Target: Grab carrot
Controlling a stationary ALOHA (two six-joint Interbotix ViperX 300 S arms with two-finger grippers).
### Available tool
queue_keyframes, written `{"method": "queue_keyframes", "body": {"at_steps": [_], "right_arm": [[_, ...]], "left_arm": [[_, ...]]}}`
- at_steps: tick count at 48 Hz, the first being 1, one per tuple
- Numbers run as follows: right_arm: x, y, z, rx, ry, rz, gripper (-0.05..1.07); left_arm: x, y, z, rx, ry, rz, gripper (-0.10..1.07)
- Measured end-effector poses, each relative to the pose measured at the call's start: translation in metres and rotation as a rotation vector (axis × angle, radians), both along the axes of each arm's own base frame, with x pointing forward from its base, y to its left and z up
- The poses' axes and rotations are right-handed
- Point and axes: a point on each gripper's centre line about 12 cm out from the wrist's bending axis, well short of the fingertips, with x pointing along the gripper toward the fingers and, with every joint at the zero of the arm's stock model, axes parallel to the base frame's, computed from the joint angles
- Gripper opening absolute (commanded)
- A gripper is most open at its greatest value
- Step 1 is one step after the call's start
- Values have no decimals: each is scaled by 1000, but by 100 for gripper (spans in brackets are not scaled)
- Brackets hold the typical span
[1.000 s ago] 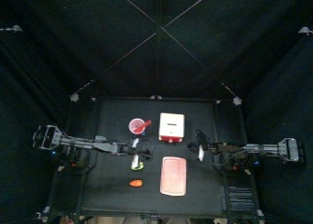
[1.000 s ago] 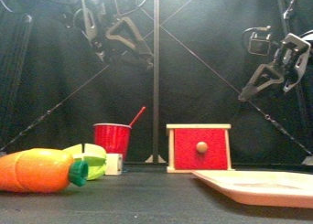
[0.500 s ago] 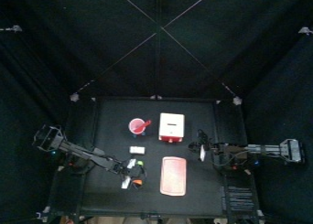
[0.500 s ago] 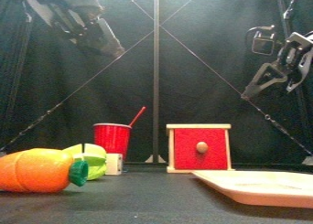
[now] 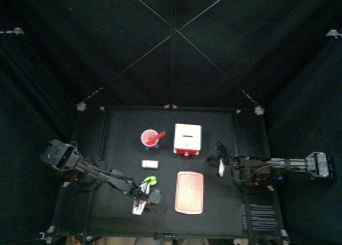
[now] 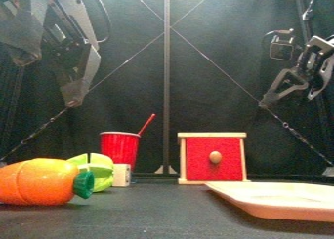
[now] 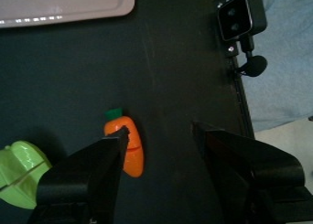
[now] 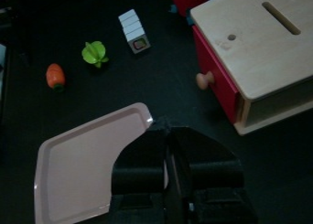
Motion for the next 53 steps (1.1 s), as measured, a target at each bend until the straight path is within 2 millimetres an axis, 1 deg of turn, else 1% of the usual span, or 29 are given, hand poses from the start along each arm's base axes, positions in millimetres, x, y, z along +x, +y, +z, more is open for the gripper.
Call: {"method": "queue_keyframes", "body": {"at_steps": [20,28,44,53], "right_arm": [[-1,0,-1,9,0,-5,8],[-1,0,-2,9,6,-7,8],[-1,0,-3,9,7,-7,8],[-2,0,-4,19,7,-11,8]], "left_arm": [[-6,12,-14,35,53,145,90],[-7,14,-25,35,91,193,90],[-8,11,-51,61,146,195,90],[-8,10,-58,69,160,193,90]]}}
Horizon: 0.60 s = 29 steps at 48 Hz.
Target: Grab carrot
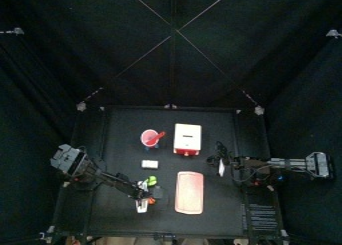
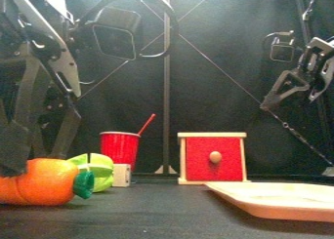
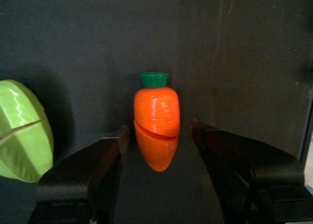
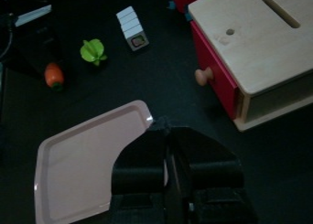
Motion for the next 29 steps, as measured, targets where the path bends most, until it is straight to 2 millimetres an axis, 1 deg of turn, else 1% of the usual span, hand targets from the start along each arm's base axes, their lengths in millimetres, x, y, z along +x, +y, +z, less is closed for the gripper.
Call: {"method": "queue_keyframes", "body": {"at_steps": [19,29], "right_arm": [[-1,0,-1,7,3,-4,8],[-1,0,-1,10,1,-5,8]], "left_arm": [[3,-1,-8,4,-7,-6,89],[3,0,-12,14,-1,-11,82]]}}
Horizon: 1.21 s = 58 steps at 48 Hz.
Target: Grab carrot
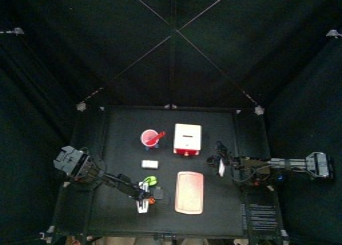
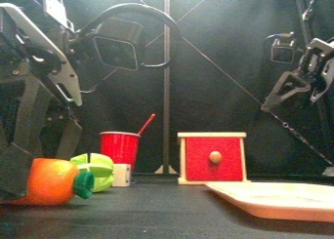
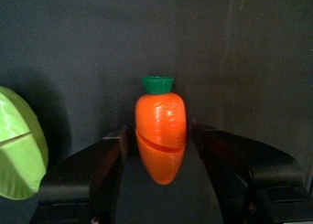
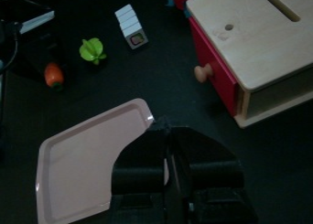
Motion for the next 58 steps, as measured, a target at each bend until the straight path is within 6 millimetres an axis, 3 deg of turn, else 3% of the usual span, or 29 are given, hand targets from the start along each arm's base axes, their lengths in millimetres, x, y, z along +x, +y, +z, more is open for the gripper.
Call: {"method": "queue_keyframes", "body": {"at_steps": [19,58], "right_arm": [[-2,0,-3,24,5,-15,8],[-1,0,-3,19,4,-11,8]], "left_arm": [[2,1,0,0,-3,4,61],[16,-6,19,-22,-54,4,59]]}}
